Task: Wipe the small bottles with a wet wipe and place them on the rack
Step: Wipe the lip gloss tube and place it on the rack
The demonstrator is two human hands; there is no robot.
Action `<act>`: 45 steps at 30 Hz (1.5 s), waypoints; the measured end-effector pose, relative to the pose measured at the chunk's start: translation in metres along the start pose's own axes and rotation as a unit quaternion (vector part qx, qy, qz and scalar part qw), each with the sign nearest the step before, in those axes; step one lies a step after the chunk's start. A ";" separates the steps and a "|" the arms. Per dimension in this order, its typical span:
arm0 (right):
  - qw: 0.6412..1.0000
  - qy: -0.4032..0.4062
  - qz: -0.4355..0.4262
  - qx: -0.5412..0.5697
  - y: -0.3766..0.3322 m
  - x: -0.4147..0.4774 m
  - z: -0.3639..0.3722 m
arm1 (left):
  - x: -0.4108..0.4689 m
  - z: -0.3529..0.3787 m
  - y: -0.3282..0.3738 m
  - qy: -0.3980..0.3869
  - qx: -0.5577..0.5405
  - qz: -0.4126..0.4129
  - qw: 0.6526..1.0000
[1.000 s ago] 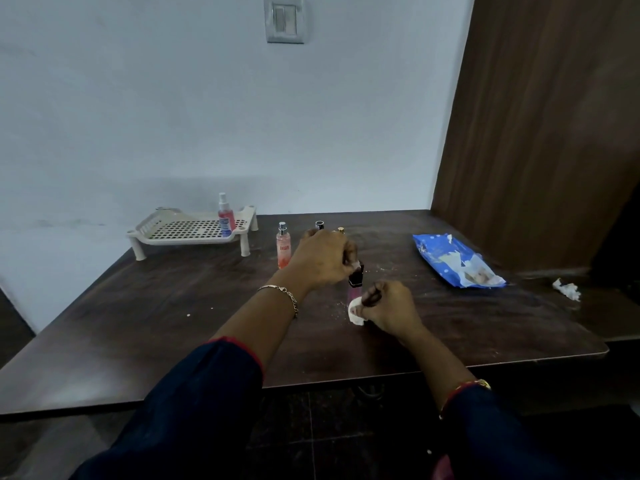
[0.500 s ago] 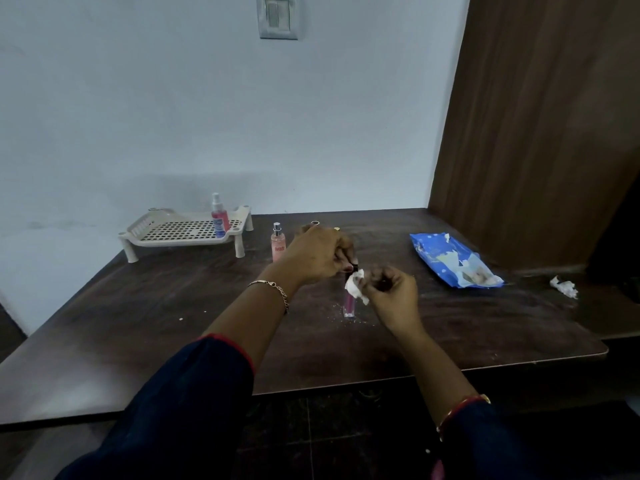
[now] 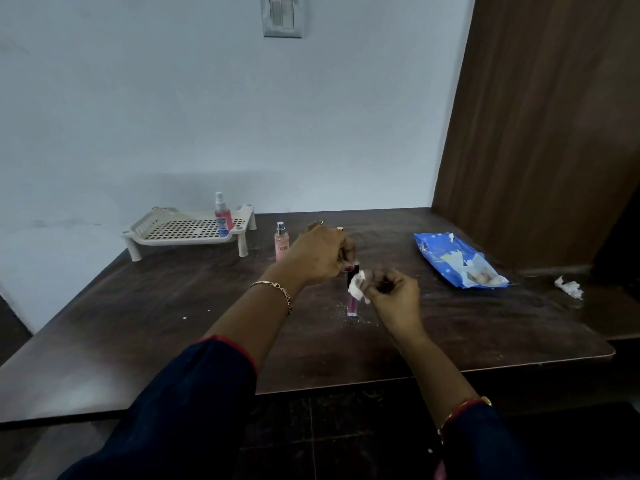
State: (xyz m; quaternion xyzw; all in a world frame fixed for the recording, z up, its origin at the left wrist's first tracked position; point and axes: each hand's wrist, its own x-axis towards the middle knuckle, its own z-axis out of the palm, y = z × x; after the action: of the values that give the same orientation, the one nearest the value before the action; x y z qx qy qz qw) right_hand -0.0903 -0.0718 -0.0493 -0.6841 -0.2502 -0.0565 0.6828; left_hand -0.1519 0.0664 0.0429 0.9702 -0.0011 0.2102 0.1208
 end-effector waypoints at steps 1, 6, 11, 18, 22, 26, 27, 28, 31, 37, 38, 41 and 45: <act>1.000 -0.014 0.027 0.006 0.005 -0.004 -0.002 | 0.000 0.000 0.000 -0.005 -0.003 0.001 1.000; 0.996 -0.056 0.071 0.017 0.007 -0.004 -0.008 | 0.003 -0.004 0.001 -0.028 0.023 0.020 0.999; 0.995 -0.070 0.028 0.060 -0.013 0.008 -0.008 | 0.000 -0.008 -0.007 -0.040 0.000 0.026 0.999; 0.990 -0.111 0.089 -0.005 0.020 -0.005 -0.009 | -0.001 0.000 -0.014 -0.047 -0.087 -0.019 0.995; 0.988 -0.124 0.085 -0.031 0.017 0.000 -0.009 | -0.006 0.010 -0.017 -0.025 -0.138 -0.041 0.989; 0.995 -0.088 0.032 0.019 -0.010 0.020 -0.007 | -0.012 0.015 -0.020 0.017 -0.158 -0.058 0.986; 0.996 -0.082 0.014 0.031 -0.017 0.025 -0.006 | -0.012 0.015 -0.020 0.021 -0.162 -0.062 0.985; 0.996 -0.078 0.003 0.044 -0.023 0.028 -0.005 | -0.012 0.015 -0.020 0.020 -0.160 -0.065 0.985; 0.994 -0.081 0.006 0.070 -0.028 0.029 0.000 | -0.014 0.015 -0.018 0.019 -0.156 -0.063 0.986; 0.991 -0.095 0.029 0.087 -0.014 0.024 -0.003 | -0.019 0.015 -0.018 0.022 -0.175 -0.067 0.982; 0.991 -0.100 0.033 0.078 -0.010 0.021 -0.004 | -0.019 0.015 -0.018 0.021 -0.174 -0.068 0.982; 0.991 -0.100 0.063 0.062 0.004 0.010 -0.003 | -0.020 0.014 -0.017 0.015 -0.171 -0.073 0.983; 0.989 -0.093 0.085 0.072 0.008 0.003 0.000 | -0.018 0.016 -0.016 0.032 -0.139 -0.087 0.986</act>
State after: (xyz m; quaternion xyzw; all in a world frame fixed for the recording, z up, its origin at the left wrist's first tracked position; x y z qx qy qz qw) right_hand -0.0843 -0.0705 -0.0557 -0.6545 -0.2570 0.0842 0.7061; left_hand -0.1613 0.0774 0.0176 0.9333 0.0579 0.2273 0.2721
